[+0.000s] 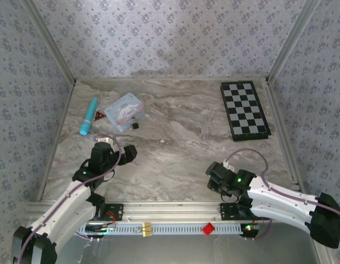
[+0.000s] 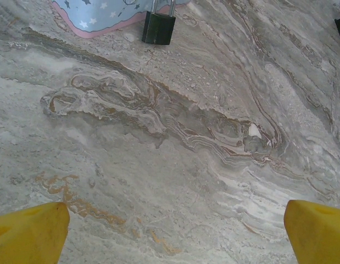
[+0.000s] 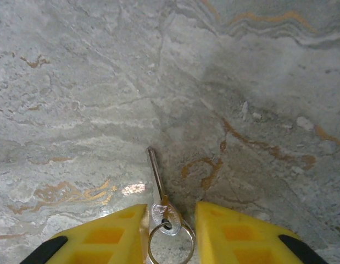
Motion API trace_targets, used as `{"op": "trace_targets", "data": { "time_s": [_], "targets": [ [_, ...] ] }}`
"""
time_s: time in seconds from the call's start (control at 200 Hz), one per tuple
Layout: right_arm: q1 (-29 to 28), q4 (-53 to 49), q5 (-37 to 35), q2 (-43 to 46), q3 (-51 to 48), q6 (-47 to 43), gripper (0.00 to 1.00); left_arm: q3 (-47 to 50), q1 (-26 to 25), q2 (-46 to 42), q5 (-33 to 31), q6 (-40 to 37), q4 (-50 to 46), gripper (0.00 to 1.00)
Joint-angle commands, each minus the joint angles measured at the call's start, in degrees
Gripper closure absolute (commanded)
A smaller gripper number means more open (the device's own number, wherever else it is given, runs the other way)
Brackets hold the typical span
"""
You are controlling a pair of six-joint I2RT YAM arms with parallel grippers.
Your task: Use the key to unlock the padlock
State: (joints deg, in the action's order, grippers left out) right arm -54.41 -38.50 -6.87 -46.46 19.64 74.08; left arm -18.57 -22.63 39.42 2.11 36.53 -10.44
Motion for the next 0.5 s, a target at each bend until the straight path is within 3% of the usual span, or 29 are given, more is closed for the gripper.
{"op": "trace_targets", "data": {
  "time_s": [0.0, 0.5],
  "targets": [
    [-0.7, 1.4, -0.3, -1.0, -1.2, 1.9, 0.74, -0.3, -0.3, -0.6, -0.9, -0.4, 1.1, 0.0],
    [-1.8, 2.4, -1.7, -3.8, 0.0, 1.0, 0.85, 0.1, -0.3, -1.3, -1.4, 0.2, 0.7, 0.0]
  ]
}}
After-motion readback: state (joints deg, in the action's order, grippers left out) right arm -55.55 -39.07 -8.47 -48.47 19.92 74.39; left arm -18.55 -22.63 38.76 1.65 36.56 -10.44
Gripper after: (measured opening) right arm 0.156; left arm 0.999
